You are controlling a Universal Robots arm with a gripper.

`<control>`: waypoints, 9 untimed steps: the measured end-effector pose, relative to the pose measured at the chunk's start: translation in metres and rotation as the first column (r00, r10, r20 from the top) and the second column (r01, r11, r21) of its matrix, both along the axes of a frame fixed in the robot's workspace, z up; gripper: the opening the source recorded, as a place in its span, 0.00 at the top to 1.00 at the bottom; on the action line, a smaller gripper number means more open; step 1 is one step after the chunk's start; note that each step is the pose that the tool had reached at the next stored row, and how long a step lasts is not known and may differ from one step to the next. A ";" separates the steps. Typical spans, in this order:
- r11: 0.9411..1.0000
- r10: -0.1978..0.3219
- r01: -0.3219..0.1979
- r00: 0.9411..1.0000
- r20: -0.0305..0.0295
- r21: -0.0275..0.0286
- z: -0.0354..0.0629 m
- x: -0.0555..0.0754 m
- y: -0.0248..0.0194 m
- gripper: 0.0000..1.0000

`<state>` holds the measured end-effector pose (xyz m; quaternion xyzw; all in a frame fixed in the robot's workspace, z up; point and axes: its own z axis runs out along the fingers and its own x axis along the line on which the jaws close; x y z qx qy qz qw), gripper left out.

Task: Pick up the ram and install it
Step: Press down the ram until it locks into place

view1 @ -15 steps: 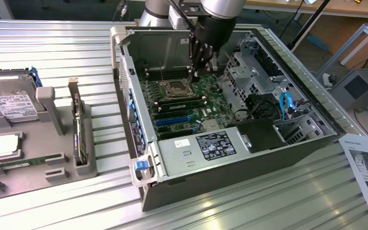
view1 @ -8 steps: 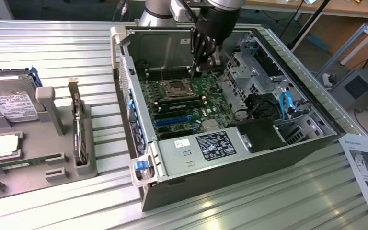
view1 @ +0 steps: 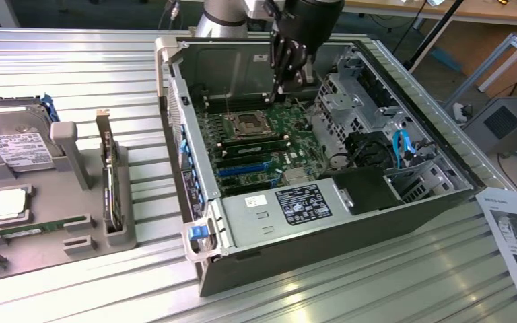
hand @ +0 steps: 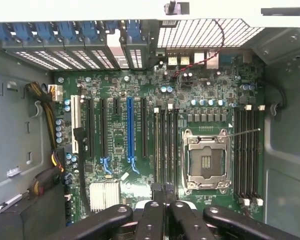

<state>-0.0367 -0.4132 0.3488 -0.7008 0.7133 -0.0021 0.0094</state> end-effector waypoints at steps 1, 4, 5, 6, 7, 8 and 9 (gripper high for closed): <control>1.000 0.000 0.000 1.000 0.000 0.000 0.0015 0.000 0.0000 0.89; 1.000 0.000 0.000 1.000 0.000 0.000 0.0036 0.000 0.0000 0.89; 1.000 0.000 0.000 1.000 0.000 0.000 0.0036 0.000 0.0000 0.89; 1.000 0.000 0.000 1.000 0.000 0.000 0.0036 0.000 0.0000 0.89; 1.000 0.000 0.000 1.000 0.000 0.000 0.0037 0.000 0.0000 0.89; 1.000 0.000 0.000 1.000 0.000 0.000 0.0037 0.000 0.0000 0.89; 1.000 0.000 0.000 1.000 0.000 0.000 0.0037 0.000 0.0000 0.89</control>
